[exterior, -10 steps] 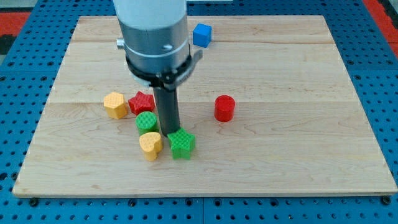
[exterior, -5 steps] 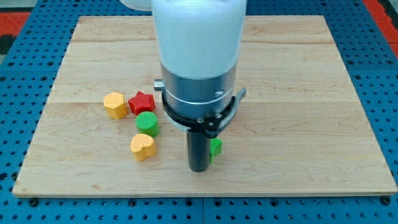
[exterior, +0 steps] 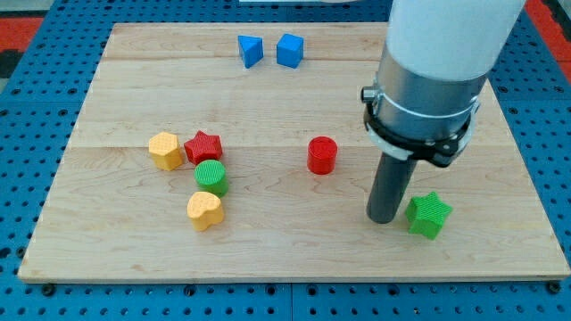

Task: Move the green blocks diagonally to the red circle

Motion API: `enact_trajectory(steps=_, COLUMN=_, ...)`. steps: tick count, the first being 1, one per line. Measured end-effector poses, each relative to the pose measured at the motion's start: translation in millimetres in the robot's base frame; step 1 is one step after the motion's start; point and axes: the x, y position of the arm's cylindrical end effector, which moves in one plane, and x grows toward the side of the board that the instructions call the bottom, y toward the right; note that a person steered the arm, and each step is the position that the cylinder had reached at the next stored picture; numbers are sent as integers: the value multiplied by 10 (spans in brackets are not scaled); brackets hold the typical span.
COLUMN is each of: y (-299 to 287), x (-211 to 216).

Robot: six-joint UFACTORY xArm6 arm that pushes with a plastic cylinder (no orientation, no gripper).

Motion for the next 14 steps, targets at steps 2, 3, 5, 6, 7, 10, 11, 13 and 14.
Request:
enact_trajectory(steps=2, y=291, x=-83)
enact_trajectory(steps=3, y=179, x=-102)
enact_trajectory(steps=5, y=-1621, x=-547)
enact_trajectory(steps=6, y=-1816, x=-1083)
enact_trajectory(steps=7, y=-2383, x=-953)
enact_trajectory(steps=10, y=-2221, x=-225)
enact_trajectory(steps=11, y=-1748, x=-167)
enact_trajectory(steps=13, y=-618, x=-140)
enact_trajectory(steps=14, y=-866, x=-141)
